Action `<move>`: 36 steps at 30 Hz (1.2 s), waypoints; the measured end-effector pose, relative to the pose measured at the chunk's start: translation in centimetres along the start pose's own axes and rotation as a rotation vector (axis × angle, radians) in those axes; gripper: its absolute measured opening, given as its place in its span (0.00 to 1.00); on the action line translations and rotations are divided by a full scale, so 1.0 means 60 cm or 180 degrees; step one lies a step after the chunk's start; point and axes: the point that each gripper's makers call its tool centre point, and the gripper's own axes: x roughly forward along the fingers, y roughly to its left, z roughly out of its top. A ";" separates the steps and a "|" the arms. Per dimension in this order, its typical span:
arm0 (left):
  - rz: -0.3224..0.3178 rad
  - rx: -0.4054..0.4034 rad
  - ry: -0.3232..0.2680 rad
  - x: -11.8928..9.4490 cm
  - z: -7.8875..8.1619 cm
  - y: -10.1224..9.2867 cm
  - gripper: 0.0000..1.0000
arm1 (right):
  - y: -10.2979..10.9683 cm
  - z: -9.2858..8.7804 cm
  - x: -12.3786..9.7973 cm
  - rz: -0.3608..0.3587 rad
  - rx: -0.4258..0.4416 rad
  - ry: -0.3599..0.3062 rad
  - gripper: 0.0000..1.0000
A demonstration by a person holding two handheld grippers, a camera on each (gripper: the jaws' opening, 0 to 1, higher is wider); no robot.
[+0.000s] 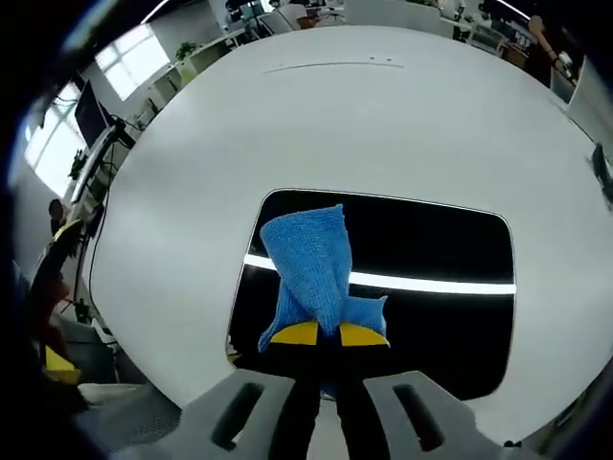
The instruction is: Wipe the mirror surface with the cleaning cloth until all visible marks leave the cleaned area.
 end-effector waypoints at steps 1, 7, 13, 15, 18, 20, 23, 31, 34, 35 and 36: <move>0.0002 -0.0006 -0.0007 0.000 0.000 0.001 0.99 | 0.001 -0.001 0.000 0.0004 0.0001 0.0003 0.00; -0.0016 0.0001 0.0003 0.000 -0.002 -0.003 0.99 | 0.009 -0.013 -0.005 0.0016 0.0048 0.0024 0.00; -0.0022 0.0012 0.0014 -0.001 -0.005 -0.004 0.99 | 0.017 -0.022 -0.006 0.0051 0.0089 0.0057 0.00; -0.0028 0.0015 0.0016 0.001 -0.005 -0.005 0.99 | 0.022 -0.028 -0.008 0.0073 0.0090 0.0080 0.00; -0.0037 0.0034 0.0008 0.004 -0.002 -0.008 0.99 | 0.025 -0.031 -0.009 0.0078 0.0035 0.0066 0.00; 0.0004 0.0038 -0.0011 0.006 0.000 -0.003 0.99 | 0.027 -0.035 -0.010 0.0092 0.0012 0.0085 0.00; 0.0015 0.0023 -0.0042 0.009 0.006 -0.004 0.99 | 0.030 -0.039 -0.012 0.0111 -0.0009 0.0098 0.00; -0.0015 -0.0010 -0.0053 0.011 0.007 -0.010 0.99 | 0.032 -0.044 -0.014 0.0160 0.0012 0.0110 0.00; 0.0009 -0.0039 -0.0052 0.009 0.005 -0.009 0.99 | 0.033 -0.046 -0.015 0.0173 0.0015 0.0107 0.00; 0.0012 -0.0050 -0.0050 0.009 0.003 -0.009 0.99 | 0.034 -0.048 -0.015 0.0185 0.0043 0.0121 0.00; 0.0012 -0.0047 -0.0043 0.010 0.002 -0.011 0.99 | 0.035 -0.049 -0.015 0.0193 0.0041 0.0135 0.00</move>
